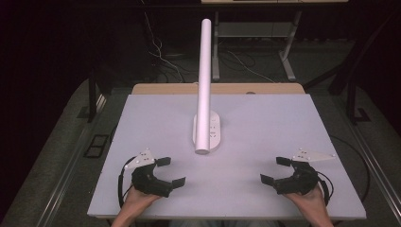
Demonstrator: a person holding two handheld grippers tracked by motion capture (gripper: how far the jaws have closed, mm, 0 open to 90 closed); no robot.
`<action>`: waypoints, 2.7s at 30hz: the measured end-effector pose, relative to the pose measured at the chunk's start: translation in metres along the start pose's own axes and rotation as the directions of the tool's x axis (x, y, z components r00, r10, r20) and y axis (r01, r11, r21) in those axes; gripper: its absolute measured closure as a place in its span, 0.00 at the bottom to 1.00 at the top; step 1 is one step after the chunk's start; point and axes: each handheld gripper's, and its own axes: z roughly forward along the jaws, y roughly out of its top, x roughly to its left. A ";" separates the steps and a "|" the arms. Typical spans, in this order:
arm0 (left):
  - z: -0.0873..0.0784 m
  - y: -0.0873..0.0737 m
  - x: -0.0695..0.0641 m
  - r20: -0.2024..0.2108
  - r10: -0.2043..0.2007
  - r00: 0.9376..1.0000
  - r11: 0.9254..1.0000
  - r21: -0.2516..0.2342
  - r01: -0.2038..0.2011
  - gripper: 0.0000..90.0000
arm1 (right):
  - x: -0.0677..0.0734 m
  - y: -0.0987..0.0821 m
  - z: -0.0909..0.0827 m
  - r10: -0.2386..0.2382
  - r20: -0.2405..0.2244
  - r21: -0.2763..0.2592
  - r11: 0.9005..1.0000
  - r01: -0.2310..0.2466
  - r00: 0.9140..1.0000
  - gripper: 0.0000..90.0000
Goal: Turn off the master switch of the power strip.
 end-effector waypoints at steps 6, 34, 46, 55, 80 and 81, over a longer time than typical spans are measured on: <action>-0.001 0.000 0.001 -0.002 0.000 1.000 1.000 -0.005 0.000 0.00 | 0.000 -0.001 0.000 -0.003 0.000 0.006 1.000 0.003 1.000 0.00; -0.001 0.006 0.002 0.003 0.008 1.000 0.999 0.034 -0.009 0.00 | -0.001 -0.002 0.000 -0.004 -0.003 0.036 0.999 0.004 1.000 0.00; 0.000 0.016 0.000 0.015 0.010 1.000 0.996 0.085 -0.012 0.01 | -0.001 -0.002 -0.001 -0.005 -0.002 0.041 0.999 0.005 1.000 0.00; 0.002 0.025 0.000 0.019 0.019 1.000 0.995 0.101 -0.021 0.02 | -0.003 -0.003 -0.003 -0.006 0.004 0.035 0.999 0.006 1.000 0.00; 0.003 0.057 0.021 -0.014 0.000 1.000 0.989 0.145 0.002 0.03 | -0.006 -0.004 -0.003 -0.002 0.017 0.038 0.999 0.001 1.000 0.00; 0.004 0.058 0.022 -0.011 -0.003 1.000 0.989 0.145 0.004 0.03 | -0.006 -0.004 -0.003 -0.001 0.018 0.038 0.999 0.001 1.000 0.00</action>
